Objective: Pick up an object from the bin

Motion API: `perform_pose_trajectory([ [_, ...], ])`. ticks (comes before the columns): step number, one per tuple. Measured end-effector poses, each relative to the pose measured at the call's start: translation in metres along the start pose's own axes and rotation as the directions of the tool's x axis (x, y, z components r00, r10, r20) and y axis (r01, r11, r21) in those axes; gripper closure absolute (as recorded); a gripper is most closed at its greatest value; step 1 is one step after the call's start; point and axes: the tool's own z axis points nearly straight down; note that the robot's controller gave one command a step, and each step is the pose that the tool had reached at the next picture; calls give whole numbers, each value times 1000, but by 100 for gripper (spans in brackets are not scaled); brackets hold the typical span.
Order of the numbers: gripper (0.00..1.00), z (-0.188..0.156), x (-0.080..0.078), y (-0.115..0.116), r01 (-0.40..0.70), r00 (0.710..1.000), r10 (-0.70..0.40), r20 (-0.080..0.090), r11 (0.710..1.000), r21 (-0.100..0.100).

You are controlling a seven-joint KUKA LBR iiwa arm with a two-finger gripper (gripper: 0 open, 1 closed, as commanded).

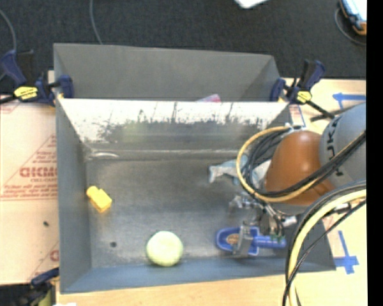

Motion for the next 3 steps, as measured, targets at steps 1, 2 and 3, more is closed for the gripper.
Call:
perform_pose_trajectory([
  [1, 100, -1, -5, 0, 152, 988, -152, -3, 988, 2],
  [2, 100, -1, -5, 0, 152, 988, -152, -3, 988, 2],
  [3, 100, -3, -5, 0, 152, 988, -152, -3, 988, 2],
])
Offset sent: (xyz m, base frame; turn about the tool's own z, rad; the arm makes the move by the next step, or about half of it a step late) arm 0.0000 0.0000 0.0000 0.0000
